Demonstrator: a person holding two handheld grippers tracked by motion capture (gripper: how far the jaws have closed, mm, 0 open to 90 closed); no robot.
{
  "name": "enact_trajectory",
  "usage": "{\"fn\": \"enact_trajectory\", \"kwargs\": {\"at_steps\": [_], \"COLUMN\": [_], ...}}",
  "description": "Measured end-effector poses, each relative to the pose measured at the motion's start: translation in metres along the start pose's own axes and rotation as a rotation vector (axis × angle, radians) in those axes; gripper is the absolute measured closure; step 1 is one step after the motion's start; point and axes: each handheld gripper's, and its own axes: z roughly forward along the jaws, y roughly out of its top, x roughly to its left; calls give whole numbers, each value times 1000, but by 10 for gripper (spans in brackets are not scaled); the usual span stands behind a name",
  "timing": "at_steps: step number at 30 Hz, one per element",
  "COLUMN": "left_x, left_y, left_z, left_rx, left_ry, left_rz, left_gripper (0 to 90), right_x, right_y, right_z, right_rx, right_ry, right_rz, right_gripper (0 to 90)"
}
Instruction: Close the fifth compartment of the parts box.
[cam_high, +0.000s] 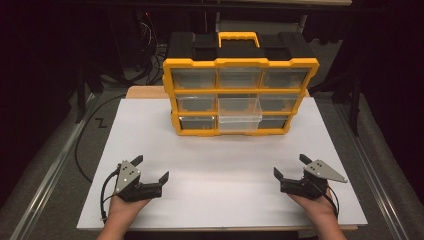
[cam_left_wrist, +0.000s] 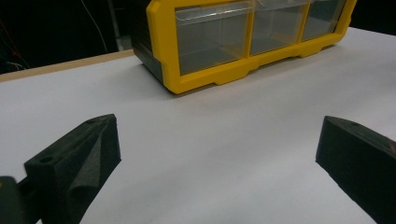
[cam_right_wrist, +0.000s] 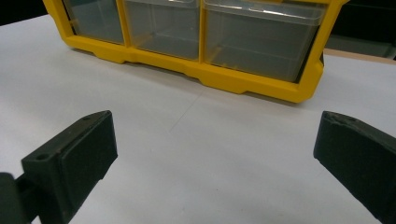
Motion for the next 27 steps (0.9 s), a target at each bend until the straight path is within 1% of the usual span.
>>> {"fn": "enact_trajectory", "kwargs": {"at_steps": [4, 6, 9, 16, 23, 27], "left_x": [1, 2, 2, 4, 4, 4], "left_y": [1, 0, 0, 0, -1, -1], "left_z": [-1, -1, -1, -2, -2, -1], "left_rx": [-13, -14, -15, -22, -19, -19], "left_ry": [6, 14, 17, 22, 25, 20], "left_rz": [-12, -14, -10, -23, -15, -17], "left_gripper": [6, 4, 4, 4, 1, 1], "right_x": [-2, -4, -4, -2, -1, 0], "right_y": [-1, -2, -2, -1, 0, 1], "right_z": [1, 2, 2, 2, 5, 8], "right_rx": [2, 10, 7, 5, 12, 12], "right_ry": [-5, -3, -3, -5, -11, -8], "right_rz": [-3, 8, 13, -4, -13, -25], "right_gripper": [12, 11, 12, 11, 12, 11]}}
